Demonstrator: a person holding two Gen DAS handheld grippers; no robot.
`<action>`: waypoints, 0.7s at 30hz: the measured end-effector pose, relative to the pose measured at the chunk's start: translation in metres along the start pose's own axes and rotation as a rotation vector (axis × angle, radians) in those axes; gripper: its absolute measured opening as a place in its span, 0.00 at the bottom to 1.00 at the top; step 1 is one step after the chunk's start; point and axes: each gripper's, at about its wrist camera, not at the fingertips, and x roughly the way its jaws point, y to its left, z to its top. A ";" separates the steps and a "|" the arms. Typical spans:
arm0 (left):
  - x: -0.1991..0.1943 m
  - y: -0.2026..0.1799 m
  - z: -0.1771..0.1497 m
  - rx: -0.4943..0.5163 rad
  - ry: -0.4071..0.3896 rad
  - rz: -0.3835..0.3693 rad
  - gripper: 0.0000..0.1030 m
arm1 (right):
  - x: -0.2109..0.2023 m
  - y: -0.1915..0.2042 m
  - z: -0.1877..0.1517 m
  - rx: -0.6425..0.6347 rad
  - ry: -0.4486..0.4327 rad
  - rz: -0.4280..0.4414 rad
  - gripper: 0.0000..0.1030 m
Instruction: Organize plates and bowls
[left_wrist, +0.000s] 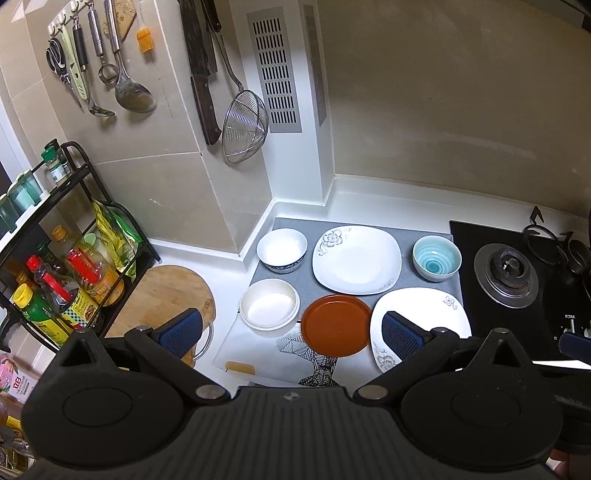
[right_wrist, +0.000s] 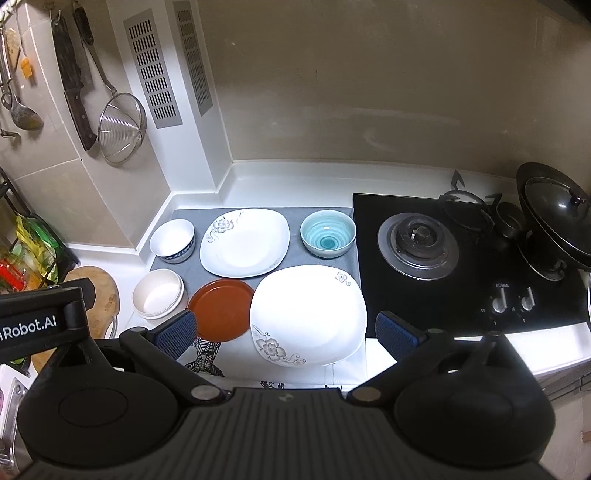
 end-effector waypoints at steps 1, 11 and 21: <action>0.000 0.000 0.000 0.000 -0.001 0.000 1.00 | 0.000 0.000 0.000 0.000 -0.001 -0.001 1.00; 0.002 0.001 -0.004 -0.001 0.002 0.000 1.00 | 0.005 0.001 0.000 0.007 0.012 0.012 1.00; 0.009 0.004 -0.005 -0.008 0.020 0.004 1.00 | 0.014 0.002 0.000 0.006 0.037 0.021 1.00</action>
